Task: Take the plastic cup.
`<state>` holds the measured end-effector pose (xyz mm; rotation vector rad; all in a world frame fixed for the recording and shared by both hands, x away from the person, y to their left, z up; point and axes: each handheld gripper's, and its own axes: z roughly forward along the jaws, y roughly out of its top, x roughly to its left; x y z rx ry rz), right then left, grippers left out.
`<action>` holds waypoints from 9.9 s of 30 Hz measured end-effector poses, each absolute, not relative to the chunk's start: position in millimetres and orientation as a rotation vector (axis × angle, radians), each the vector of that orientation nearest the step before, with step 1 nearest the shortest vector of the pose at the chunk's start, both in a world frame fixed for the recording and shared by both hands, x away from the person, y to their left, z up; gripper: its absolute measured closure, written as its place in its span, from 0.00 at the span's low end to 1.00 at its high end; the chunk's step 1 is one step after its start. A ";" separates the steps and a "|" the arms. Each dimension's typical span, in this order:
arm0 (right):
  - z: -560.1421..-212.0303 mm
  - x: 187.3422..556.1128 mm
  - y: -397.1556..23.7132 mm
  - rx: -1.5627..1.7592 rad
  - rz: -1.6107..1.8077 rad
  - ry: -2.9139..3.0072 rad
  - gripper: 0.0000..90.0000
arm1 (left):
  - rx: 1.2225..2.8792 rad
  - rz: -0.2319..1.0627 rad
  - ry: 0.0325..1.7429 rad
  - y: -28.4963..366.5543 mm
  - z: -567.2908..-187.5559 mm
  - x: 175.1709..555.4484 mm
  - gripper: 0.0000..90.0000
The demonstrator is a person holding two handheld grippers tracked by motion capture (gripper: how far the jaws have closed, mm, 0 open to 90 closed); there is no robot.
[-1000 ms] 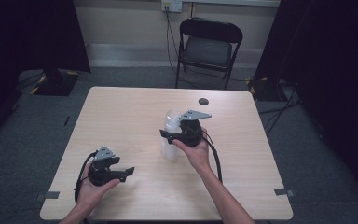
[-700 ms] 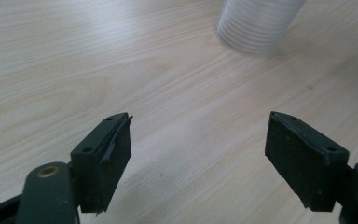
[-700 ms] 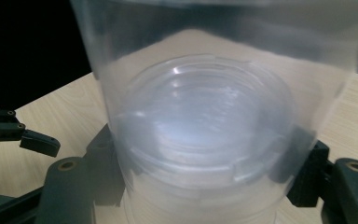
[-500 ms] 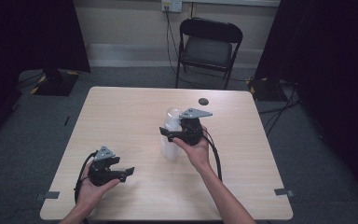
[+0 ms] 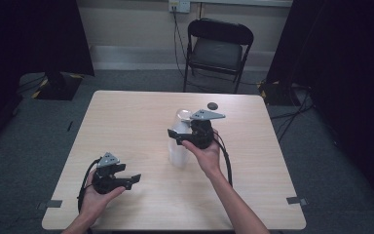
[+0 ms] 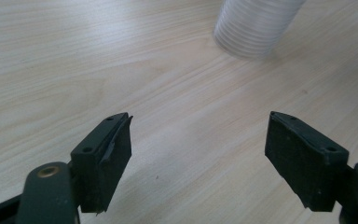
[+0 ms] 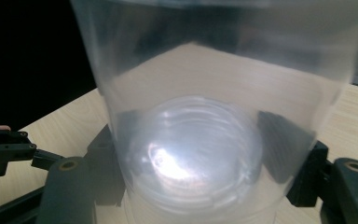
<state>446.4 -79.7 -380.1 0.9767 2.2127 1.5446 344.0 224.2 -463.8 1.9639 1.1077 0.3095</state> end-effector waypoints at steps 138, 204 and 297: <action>-414.4 359.4 -127.8 1.517 2.050 2.332 0.35 | 1.756 0.493 0.611 109.1 -424.7 317.0 0.80; -415.8 359.4 -132.3 1.538 2.036 2.317 0.20 | 1.677 0.492 0.741 128.5 -423.7 332.8 1.00; -435.1 313.4 -98.4 0.371 1.155 2.613 0.11 | 2.152 -0.235 0.751 111.8 -443.7 362.4 1.00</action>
